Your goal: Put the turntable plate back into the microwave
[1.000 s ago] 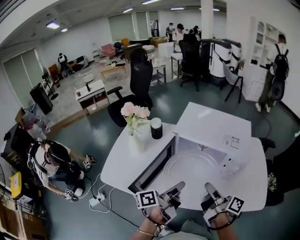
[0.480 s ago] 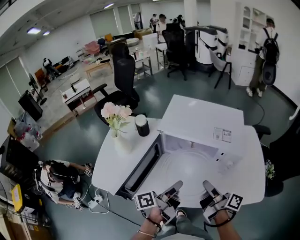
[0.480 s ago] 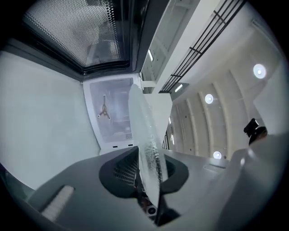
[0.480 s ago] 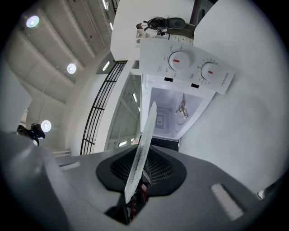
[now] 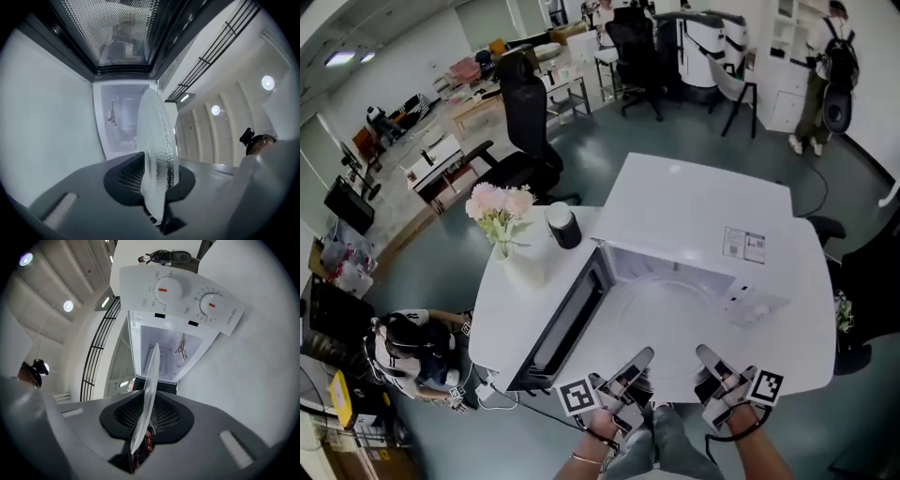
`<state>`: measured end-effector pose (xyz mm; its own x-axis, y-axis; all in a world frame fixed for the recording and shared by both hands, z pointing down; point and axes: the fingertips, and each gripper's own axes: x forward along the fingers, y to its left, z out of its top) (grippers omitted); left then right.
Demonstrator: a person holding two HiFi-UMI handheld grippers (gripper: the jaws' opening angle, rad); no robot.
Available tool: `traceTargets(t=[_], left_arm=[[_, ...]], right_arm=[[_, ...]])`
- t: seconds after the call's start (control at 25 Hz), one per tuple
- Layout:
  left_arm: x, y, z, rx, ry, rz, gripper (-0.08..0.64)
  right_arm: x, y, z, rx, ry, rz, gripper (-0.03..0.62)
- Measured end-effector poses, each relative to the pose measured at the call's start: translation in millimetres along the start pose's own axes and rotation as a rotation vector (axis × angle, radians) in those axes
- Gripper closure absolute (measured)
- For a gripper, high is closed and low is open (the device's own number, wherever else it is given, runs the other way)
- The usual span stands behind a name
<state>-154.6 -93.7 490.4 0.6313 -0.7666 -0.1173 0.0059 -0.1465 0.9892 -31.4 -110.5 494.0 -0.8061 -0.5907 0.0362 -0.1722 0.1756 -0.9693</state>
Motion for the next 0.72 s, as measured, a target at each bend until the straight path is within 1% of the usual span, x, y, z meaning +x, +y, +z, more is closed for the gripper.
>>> traceTargets(t=[0.2, 0.36, 0.48, 0.72], left_arm=[[5, 15, 0, -0.034, -0.025, -0.021, 0.525], [6, 28, -1, -0.065, -0.053, -0.025, 0.525], [7, 33, -2, -0.074, -0.066, -0.02, 0.525], [8, 36, -1, -0.071, -0.082, -0.026, 0.525]], right_arm=[[3, -15, 4, 0.004, 0.021, -0.023, 0.529], [7, -20, 6, -0.059, 0.054, -0.04, 0.531], [8, -22, 8, -0.094, 0.073, -0.053, 0.531], [12, -23, 8, -0.118, 0.09, -0.047, 0.528]])
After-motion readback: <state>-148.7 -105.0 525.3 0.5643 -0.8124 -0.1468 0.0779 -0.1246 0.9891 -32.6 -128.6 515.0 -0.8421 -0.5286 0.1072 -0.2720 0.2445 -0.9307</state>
